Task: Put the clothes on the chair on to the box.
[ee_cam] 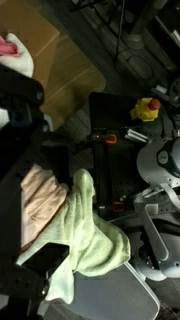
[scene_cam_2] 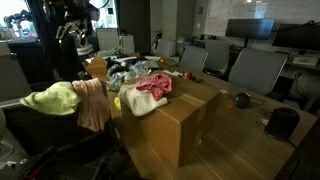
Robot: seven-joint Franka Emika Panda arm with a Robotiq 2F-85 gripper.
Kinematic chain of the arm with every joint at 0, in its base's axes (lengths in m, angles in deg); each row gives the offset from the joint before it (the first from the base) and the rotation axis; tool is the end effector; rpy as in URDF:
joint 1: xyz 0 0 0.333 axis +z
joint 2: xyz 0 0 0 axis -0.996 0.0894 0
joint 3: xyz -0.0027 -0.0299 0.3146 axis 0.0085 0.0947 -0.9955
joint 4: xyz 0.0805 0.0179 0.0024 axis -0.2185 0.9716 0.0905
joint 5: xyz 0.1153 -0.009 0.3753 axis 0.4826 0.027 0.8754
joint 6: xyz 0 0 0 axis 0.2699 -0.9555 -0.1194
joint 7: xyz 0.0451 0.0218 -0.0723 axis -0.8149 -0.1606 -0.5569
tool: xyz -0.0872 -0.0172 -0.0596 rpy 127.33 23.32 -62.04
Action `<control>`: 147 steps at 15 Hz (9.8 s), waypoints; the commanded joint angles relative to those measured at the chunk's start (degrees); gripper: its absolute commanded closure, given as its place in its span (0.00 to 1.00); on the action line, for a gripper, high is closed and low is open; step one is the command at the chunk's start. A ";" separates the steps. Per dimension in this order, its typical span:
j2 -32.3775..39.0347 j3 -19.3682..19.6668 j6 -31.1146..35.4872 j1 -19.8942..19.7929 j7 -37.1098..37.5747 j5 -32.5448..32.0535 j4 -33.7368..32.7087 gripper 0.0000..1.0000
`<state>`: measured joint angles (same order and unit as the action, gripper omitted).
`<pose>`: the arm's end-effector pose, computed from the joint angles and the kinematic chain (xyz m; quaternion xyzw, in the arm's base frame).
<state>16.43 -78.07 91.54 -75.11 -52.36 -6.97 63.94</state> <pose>0.5126 0.1306 0.4696 0.9358 -0.0158 -0.3312 0.1199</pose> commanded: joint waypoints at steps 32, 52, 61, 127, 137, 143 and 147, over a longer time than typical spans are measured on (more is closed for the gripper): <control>15.80 1.85 -0.35 -2.95 -11.02 16.04 -6.29 0.00; 15.33 2.33 1.01 -2.03 -1.06 15.64 3.26 0.00; 14.11 1.40 2.78 -2.05 -6.73 17.39 6.60 0.00; -13.69 6.87 19.68 -7.87 13.46 14.30 12.03 0.93; -17.21 9.28 15.72 -14.09 21.08 12.17 5.39 0.93; -14.28 12.45 8.92 -17.53 22.44 13.68 -3.41 0.93; -11.00 14.24 4.91 -18.89 22.57 16.03 -10.15 0.93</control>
<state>1.62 -64.83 100.65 -93.13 -31.00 6.59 61.42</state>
